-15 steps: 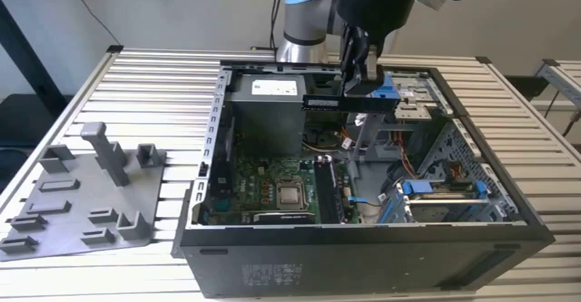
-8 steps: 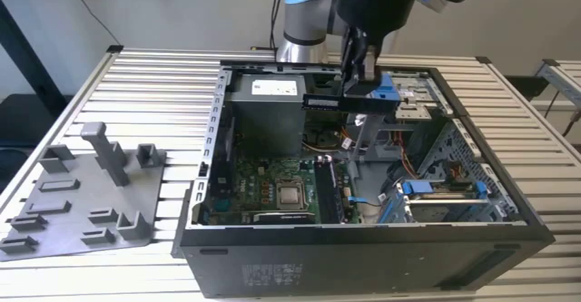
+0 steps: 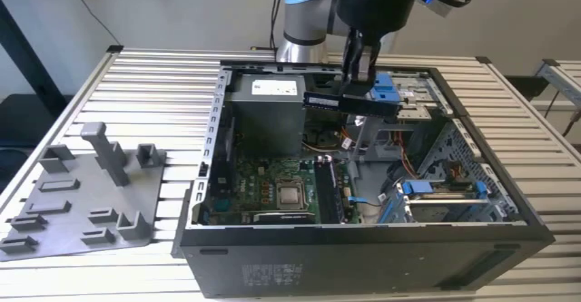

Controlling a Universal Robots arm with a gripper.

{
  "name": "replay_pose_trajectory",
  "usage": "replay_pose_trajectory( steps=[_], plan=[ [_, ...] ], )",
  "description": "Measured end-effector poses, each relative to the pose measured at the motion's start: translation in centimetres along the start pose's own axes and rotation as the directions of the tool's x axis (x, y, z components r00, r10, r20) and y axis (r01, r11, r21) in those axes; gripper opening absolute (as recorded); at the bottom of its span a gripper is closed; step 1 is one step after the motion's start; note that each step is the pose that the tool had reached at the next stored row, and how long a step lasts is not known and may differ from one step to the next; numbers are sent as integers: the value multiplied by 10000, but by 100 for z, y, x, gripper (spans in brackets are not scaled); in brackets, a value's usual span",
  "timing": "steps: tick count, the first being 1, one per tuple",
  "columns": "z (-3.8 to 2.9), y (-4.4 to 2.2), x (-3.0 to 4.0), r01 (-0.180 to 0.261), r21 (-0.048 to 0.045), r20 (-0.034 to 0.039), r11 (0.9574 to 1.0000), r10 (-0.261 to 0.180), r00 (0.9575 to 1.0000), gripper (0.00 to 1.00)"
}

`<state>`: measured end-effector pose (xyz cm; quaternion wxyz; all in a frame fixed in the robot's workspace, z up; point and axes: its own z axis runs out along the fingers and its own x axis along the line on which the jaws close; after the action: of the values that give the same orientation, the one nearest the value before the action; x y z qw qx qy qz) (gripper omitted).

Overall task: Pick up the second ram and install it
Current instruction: 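Insert the second ram into the second slot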

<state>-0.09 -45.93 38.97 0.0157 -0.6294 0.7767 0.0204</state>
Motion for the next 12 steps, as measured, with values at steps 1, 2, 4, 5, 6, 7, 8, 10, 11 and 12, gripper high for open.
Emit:
replay_pose_trajectory(
  steps=[1, 2, 4, 5, 6, 7, 8, 10, 11, 12],
  plan=[
    [1, 0, 0, -9, 1, 1, 10000, 9, 10000, 14],
    [1, 0, 0, -20, 2, 2, 10000, 20, 10000, 14],
    [3, 0, -1, -138, 8, 4, 9999, 138, 9999, 14],
    [5, 0, -1, -274, 14, 4, 9996, 274, 9996, 14],
    [6, 0, -1, -445, 23, 5, 9990, 445, 9990, 14],
    [7, 0, -1, -618, 31, 6, 9981, 618, 9981, 14],
    [9, 0, -1, -791, 39, 10, 9969, 791, 9969, 14],
    [13, 0, 0, -1142, 57, 16, 9934, 1142, 9935, 14],
    [14, 0, 0, -1319, 66, 19, 9912, 1318, 9913, 14],
    [16, 0, 0, -1484, 74, 22, 9889, 1484, 9889, 14]
  ],
)
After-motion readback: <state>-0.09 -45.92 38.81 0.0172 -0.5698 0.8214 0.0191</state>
